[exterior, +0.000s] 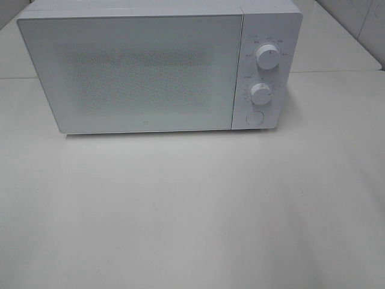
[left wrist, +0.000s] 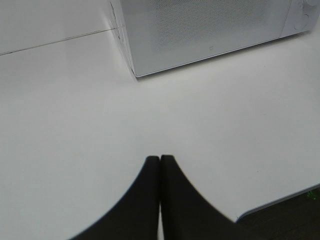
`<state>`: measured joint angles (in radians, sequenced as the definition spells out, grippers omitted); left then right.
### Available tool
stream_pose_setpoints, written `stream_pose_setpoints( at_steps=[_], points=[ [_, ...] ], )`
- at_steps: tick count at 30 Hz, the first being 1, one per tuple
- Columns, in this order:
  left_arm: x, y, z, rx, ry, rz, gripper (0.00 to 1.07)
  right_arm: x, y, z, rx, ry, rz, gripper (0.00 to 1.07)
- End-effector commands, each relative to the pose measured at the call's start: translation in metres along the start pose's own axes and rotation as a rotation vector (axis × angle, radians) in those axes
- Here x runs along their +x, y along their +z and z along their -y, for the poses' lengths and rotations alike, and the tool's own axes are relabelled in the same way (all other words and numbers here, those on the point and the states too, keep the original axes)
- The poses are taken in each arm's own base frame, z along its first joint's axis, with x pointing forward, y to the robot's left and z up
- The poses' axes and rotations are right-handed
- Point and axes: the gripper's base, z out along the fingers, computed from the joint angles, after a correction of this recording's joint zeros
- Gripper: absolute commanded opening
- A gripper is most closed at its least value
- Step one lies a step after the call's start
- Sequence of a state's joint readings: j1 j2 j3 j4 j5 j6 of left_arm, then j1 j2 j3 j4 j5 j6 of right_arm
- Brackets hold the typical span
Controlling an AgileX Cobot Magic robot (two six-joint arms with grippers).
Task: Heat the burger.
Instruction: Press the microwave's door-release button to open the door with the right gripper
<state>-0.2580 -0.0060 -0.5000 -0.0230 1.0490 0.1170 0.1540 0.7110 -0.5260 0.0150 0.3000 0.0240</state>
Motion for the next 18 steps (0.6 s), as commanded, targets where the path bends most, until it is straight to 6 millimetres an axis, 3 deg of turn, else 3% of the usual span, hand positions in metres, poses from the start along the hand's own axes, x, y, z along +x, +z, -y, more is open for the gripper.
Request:
stream_pose_setpoints(
  at_steps=[1,11,18],
  points=[
    [0.001,-0.002,0.001,-0.004,-0.007,0.032,0.00,-0.009,0.016,0.001,0.006,-0.018,0.048,0.30],
    [0.001,-0.002,0.001,-0.004,-0.007,0.032,0.00,-0.015,0.051,0.001,0.007,-0.033,0.087,0.27],
    [0.001,-0.002,0.001,-0.004,-0.007,0.032,0.00,-0.014,0.080,0.001,0.008,-0.039,0.113,0.10]
  ],
)
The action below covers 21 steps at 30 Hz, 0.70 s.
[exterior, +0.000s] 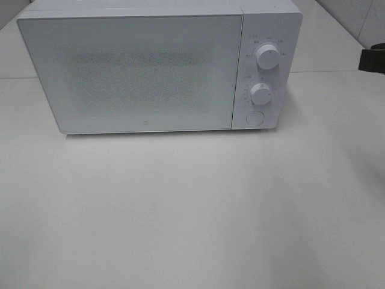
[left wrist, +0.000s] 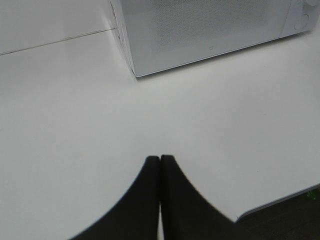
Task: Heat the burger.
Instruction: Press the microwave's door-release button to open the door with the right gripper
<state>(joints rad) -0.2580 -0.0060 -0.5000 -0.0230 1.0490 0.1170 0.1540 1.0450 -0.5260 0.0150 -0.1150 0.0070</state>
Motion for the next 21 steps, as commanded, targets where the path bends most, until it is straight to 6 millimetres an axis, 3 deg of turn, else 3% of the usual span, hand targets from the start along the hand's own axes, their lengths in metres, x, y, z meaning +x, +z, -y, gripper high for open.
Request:
stream_pose_setpoints(
  at_steps=[1,3,21],
  points=[
    [0.001,-0.002,0.001,-0.004,-0.007,0.032,0.00,-0.003,0.007,0.001,0.004,-0.023,0.032,0.10],
    [0.001,-0.002,0.001,-0.004,-0.007,0.032,0.00,0.001,0.019,0.001,0.004,-0.023,0.022,0.01],
    [0.001,-0.002,0.001,-0.004,-0.007,0.032,0.00,0.021,0.065,0.001,0.002,0.036,0.025,0.00]
  ],
)
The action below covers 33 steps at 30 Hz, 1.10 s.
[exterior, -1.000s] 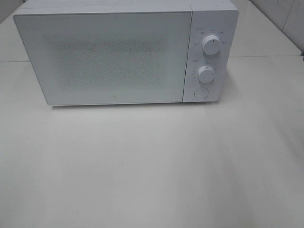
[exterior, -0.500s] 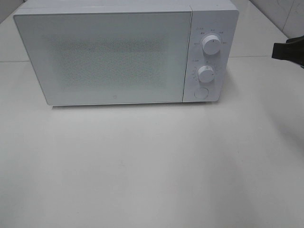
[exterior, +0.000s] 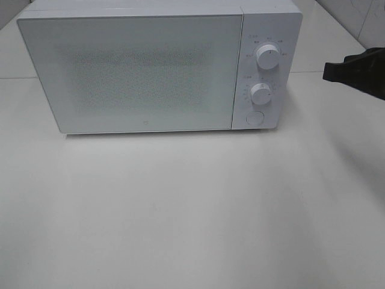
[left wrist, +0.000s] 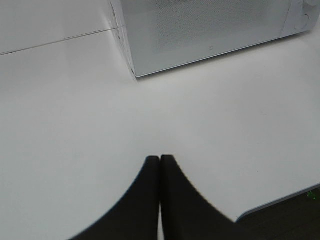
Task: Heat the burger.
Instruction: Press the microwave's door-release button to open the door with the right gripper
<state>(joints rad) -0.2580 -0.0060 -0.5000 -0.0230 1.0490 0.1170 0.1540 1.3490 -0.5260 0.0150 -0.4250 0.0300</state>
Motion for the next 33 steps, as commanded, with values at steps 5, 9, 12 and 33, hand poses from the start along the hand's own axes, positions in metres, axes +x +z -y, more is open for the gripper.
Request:
stream_pose_setpoints(
  at_steps=[5,9,12,33],
  points=[
    [0.001,-0.002,0.001,-0.004,-0.007,0.032,0.00,0.005,0.013,-0.021,-0.075,-0.025,0.024,0.00],
    [0.001,-0.002,0.001,-0.004,-0.007,0.032,0.00,0.013,0.023,-0.047,-0.156,-0.049,0.056,0.00],
    [0.001,-0.002,0.001,-0.004,-0.007,0.032,0.00,0.023,0.029,-0.057,-0.188,-0.063,0.037,0.00],
    [0.001,-0.002,0.001,-0.004,-0.007,0.032,0.00,0.070,0.072,-0.069,-0.159,0.515,-0.083,0.00]
  ],
)
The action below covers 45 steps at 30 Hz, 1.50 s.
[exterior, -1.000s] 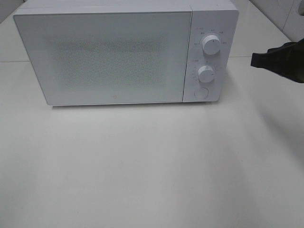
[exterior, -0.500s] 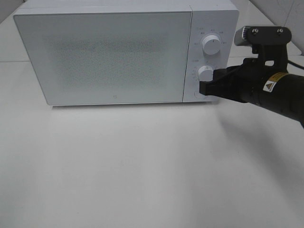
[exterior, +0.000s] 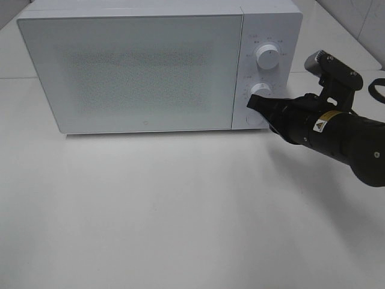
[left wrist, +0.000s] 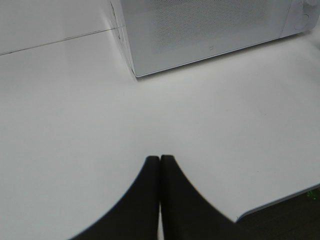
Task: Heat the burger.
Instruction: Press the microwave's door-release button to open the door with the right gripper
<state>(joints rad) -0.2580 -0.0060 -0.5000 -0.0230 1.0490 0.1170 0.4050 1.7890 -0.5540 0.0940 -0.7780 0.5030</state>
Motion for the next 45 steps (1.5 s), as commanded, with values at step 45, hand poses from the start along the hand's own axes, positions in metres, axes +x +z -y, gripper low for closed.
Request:
stream_pose_setpoints(
  at_steps=[45],
  points=[
    [0.001,-0.002,0.001,-0.004,-0.007,0.032,0.00,0.003,0.064,0.006,0.075,0.684,0.040,0.00]
  ],
)
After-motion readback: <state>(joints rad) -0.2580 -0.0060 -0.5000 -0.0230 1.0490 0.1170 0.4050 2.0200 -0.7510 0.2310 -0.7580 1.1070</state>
